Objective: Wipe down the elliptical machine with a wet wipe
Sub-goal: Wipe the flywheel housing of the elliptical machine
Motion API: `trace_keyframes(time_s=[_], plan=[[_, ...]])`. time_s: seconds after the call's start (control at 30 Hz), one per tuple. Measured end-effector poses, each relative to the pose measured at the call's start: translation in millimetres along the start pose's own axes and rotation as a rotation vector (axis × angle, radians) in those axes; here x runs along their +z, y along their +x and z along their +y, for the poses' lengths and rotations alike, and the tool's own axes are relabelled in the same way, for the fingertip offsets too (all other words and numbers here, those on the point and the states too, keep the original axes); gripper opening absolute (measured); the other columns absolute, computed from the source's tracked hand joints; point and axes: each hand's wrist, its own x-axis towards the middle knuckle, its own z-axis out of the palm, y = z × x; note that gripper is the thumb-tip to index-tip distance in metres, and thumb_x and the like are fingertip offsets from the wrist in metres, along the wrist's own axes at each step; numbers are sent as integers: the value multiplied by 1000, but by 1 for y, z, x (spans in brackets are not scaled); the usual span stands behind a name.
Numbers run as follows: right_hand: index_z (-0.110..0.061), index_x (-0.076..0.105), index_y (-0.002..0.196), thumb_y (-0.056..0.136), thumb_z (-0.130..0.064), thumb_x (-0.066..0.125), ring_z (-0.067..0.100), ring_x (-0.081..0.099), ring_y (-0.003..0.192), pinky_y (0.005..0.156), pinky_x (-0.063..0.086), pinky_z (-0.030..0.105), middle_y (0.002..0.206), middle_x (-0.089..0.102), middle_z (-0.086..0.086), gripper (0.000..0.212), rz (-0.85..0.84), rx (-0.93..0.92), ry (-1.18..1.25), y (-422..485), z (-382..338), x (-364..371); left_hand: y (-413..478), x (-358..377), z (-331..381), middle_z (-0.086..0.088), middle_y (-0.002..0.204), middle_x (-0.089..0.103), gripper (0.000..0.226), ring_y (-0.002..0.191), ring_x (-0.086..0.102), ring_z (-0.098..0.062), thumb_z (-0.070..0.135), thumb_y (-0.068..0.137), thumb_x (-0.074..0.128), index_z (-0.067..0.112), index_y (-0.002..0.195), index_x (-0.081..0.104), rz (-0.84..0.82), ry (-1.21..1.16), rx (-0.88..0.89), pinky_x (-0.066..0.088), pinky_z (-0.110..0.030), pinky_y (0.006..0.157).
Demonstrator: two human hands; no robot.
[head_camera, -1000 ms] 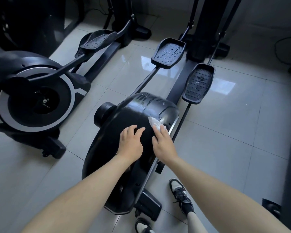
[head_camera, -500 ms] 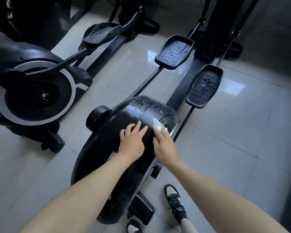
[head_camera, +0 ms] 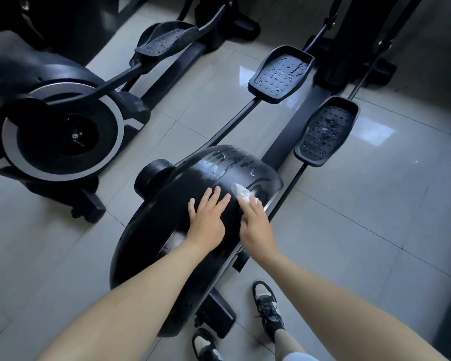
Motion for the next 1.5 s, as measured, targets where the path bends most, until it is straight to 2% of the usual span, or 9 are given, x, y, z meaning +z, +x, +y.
trace_keyframes(time_s=[0.17,0.33,0.6,0.73,0.9,1.03,1.17,1.33,1.5], plan=[[-28,43,148,104,-10,33,30,43,133,93,37,29,146,46,6,49,-23,115,28,28,0,-24,2,2,-1,5,171,1,86,157,-8,-13,-8,87,42,31,161,21,-14,-14,-4,-9,-53,123],[-46,13,159,102,-13,26,23,32,148,116,29,33,167,20,-13,67,-106,334,165,46,6,-36,2,2,-1,5,171,1,87,157,-9,-13,-9,87,42,31,161,21,-13,-25,-9,-10,-53,122],[-33,50,136,88,2,36,27,40,107,84,45,38,130,48,-1,61,-91,-117,-154,23,-2,-11,0,2,0,6,171,1,88,157,-9,-13,-9,87,42,32,162,18,-7,-32,-8,-10,-53,123],[-17,53,119,93,0,32,30,43,112,85,46,44,114,46,3,37,-167,27,-106,54,2,-33,1,1,-1,6,171,-3,88,156,-11,-12,-7,88,45,31,162,16,-31,-15,-9,-9,-53,124],[-22,48,132,83,4,31,29,41,119,77,44,36,126,44,4,58,-187,144,-168,52,-12,-33,2,1,-1,5,171,-2,86,157,-10,-13,-9,89,44,30,162,17,-29,-30,-5,-9,-53,123],[-20,50,137,79,6,34,23,40,119,93,46,42,128,49,-2,66,-205,-130,-250,36,-23,-23,2,-3,-2,6,171,1,84,157,-7,-12,-8,91,42,30,162,16,-33,-39,7,-8,-51,124],[-31,35,153,89,1,33,21,24,147,119,23,54,156,34,-4,71,-409,-44,-381,58,-22,-41,3,-7,-12,2,171,2,76,157,-5,-18,-7,94,41,23,161,23,-17,-71,26,-1,-43,127],[-20,42,137,78,-2,38,32,37,132,107,38,55,138,41,9,62,-436,136,-396,75,-37,-39,-2,-18,-27,-7,171,-2,76,155,-1,-30,-3,94,44,22,162,20,46,-55,-120,15,-37,126],[-25,31,155,83,1,39,22,24,143,113,33,49,153,33,-2,77,-477,-184,-383,48,-71,-17,-5,-24,-37,-8,170,9,78,155,7,-31,-5,91,46,25,160,26,55,-114,-145,17,-39,126]])
